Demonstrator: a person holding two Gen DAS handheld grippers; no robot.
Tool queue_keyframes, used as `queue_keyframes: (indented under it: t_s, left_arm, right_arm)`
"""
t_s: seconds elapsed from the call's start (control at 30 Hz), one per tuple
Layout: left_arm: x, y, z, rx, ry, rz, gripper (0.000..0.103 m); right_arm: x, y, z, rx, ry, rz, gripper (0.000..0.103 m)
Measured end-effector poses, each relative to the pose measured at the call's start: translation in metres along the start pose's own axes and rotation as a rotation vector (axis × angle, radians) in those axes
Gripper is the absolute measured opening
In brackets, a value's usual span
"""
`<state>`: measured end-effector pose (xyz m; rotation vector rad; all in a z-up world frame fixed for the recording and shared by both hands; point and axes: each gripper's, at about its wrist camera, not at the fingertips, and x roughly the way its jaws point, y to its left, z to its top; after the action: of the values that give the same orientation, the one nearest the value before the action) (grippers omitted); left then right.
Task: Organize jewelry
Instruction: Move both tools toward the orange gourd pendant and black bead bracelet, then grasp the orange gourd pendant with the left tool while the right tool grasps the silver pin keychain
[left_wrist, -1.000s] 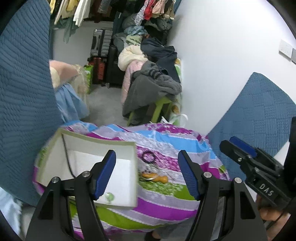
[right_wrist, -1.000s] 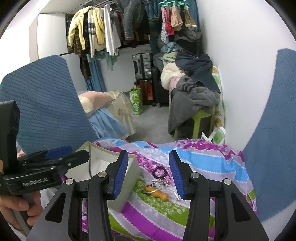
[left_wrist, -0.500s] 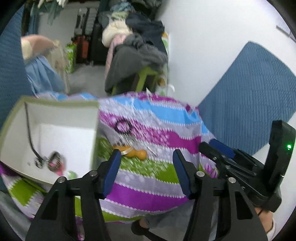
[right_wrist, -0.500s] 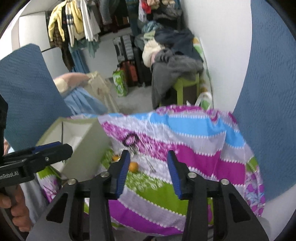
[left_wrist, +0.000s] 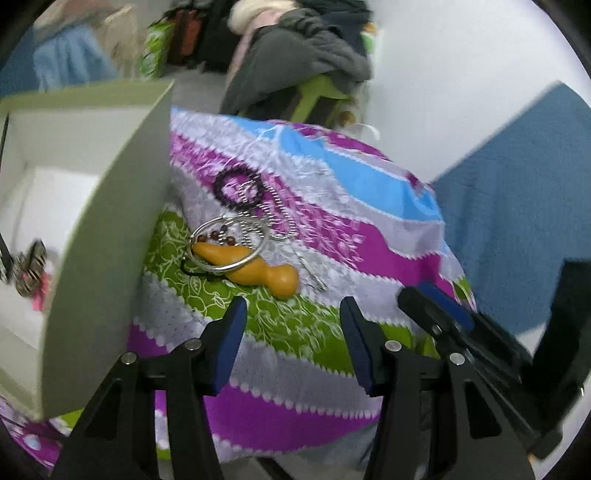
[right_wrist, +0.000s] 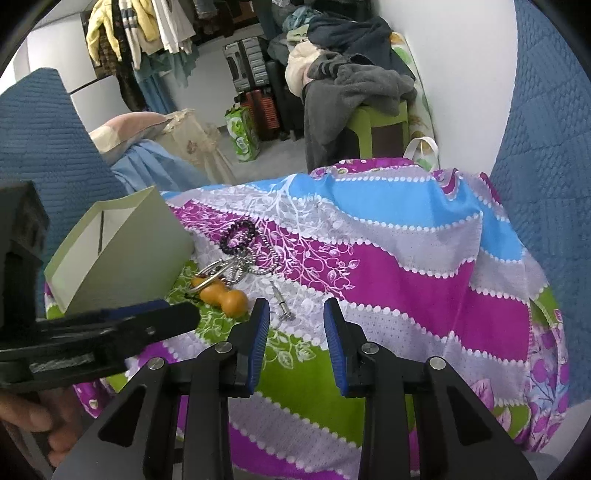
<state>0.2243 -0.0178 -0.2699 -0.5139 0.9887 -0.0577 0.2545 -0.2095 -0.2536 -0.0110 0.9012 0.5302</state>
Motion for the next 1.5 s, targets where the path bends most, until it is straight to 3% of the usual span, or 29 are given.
queue_keyframes:
  t_s: [0.23, 0.5, 0.6, 0.7, 1.4, 1.5]
  left_arm:
    - [0.027, 0.006, 0.004, -0.119, 0.003, 0.066, 0.053]
    - [0.044, 0.009, 0.004, -0.178, -0.015, 0.113, 0.048]
    - [0.046, 0.009, 0.006, -0.161, -0.030, 0.122, 0.043]
    - [0.049, 0.011, 0.007, -0.152, -0.010, 0.096, 0.027]
    - [0.004, 0.013, -0.023, -0.007, 0.107, 0.002, 0.027]
    - [-0.001, 0.012, -0.028, 0.017, 0.122, -0.006, 0.027]
  right_arm:
    - [0.009, -0.005, 0.001, 0.015, 0.019, 0.019, 0.028]
    - [0.021, -0.013, 0.002, 0.041, 0.049, 0.046, 0.028]
    - [0.027, -0.012, 0.002, 0.041, 0.064, 0.063, 0.028]
    - [0.030, -0.010, 0.002, 0.034, 0.075, 0.077, 0.028]
    - [0.088, 0.021, 0.009, -0.185, 0.164, 0.049, 0.028]
    - [0.093, 0.027, 0.006, -0.228, 0.170, 0.035, 0.022]
